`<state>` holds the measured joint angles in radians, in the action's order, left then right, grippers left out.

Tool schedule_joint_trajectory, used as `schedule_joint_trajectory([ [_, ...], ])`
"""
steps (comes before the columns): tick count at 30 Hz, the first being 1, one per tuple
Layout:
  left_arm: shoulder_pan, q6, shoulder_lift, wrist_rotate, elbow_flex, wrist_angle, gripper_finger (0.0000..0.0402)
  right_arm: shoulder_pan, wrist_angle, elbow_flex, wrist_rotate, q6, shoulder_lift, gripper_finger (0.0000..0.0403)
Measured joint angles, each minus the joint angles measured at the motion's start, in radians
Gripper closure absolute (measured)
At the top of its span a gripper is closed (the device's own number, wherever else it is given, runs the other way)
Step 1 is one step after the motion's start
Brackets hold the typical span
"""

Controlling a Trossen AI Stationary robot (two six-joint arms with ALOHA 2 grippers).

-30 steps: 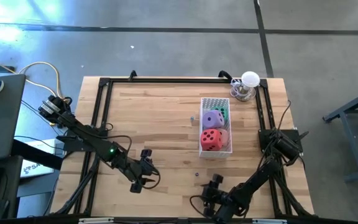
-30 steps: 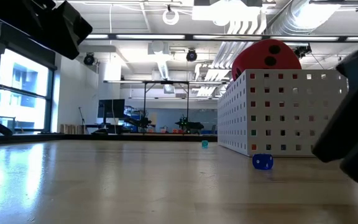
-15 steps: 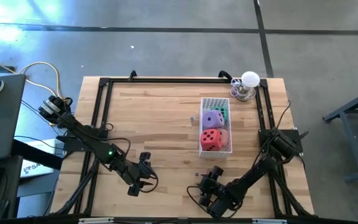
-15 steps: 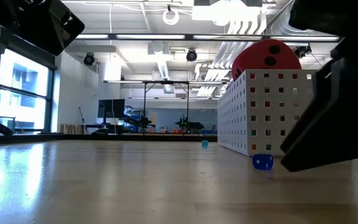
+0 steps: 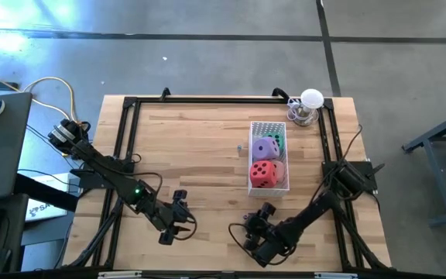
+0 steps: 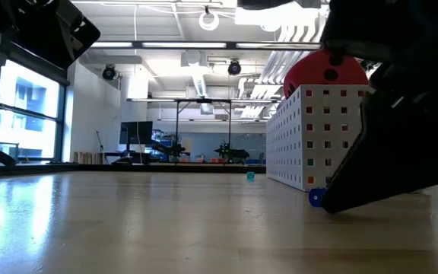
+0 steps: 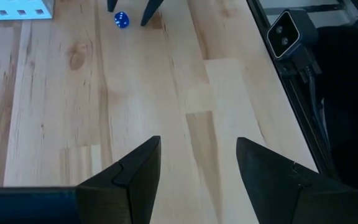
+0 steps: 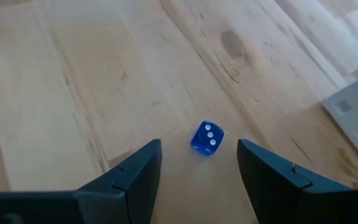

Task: Pick & Place Dice
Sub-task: Put the blue die into the white bin

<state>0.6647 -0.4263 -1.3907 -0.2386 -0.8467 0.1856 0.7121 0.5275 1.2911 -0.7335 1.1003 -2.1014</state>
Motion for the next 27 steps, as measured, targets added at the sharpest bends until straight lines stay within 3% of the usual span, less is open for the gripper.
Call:
schedule_joint_trajectory([
  [10,0.0,0.0,0.0,-0.001,0.0,0.001,0.0199,-0.027,-0.007,0.002,0.07,0.029,0.002,0.0209],
  [27,0.0,0.037,0.0,-0.002,0.0,0.0,0.0199,-0.06,-0.018,0.002,0.103,0.059,0.002,0.0314],
])
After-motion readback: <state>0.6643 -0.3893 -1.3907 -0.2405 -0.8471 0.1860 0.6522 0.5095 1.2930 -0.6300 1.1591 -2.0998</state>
